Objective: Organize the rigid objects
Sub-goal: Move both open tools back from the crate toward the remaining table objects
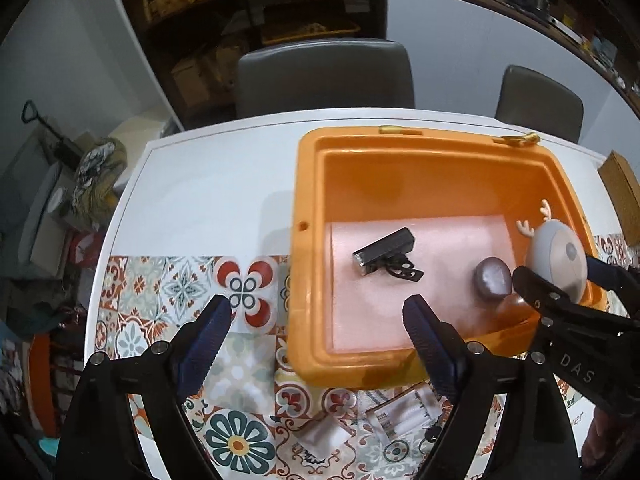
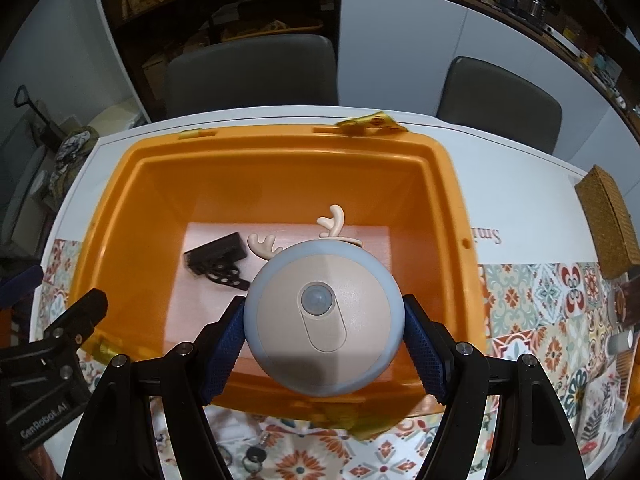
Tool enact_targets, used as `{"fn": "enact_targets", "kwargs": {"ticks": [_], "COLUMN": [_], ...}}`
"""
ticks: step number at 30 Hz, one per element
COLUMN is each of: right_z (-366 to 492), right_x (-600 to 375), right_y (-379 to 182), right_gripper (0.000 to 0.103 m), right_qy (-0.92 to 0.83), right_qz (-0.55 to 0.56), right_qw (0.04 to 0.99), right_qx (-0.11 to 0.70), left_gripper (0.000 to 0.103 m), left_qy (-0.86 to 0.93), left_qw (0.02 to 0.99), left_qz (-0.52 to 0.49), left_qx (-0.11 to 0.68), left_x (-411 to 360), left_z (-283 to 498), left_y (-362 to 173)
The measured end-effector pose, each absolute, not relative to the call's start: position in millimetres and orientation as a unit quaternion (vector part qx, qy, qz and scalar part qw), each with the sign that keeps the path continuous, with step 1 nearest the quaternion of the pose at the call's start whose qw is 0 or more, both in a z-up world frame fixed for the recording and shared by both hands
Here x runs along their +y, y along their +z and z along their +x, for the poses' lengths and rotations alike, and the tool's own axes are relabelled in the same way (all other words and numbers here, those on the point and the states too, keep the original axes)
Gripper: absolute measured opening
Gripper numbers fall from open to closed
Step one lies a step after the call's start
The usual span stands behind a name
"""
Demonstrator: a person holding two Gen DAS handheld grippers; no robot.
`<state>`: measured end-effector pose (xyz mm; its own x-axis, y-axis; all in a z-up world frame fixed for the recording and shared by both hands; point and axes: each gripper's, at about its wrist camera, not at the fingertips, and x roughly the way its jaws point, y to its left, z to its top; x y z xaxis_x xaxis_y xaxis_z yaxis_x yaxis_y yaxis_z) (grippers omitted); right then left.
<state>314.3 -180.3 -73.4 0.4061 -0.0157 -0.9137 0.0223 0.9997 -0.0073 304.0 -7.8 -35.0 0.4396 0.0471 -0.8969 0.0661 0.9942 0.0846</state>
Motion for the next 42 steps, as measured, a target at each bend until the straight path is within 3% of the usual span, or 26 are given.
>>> {"fn": "enact_targets", "kwargs": {"ticks": [5, 8, 31, 42], "right_z": [317, 317, 234, 198], "right_x": [-166, -161, -158, -156], "right_y": [-81, -79, -24, -28], "right_gripper": [0.076, 0.083, 0.083, 0.083], "right_qy": [0.003, -0.002, -0.001, 0.016], "right_qz": [0.002, 0.0, -0.015, -0.008], "right_qw": [0.834, 0.838, 0.88, 0.882], "right_qx": [0.552, 0.546, 0.475, 0.471], "left_gripper": [0.088, 0.088, 0.088, 0.088], "left_qy": [0.003, 0.007, 0.0, 0.0], "left_qw": [0.847, 0.848, 0.864, 0.867], "left_qz": [0.043, 0.039, 0.007, 0.015], "left_qx": [0.53, 0.529, 0.504, 0.498], "left_x": [6, 12, 23, 21], "left_z": [297, 295, 232, 199], "left_y": [-37, -38, -16, -16]}}
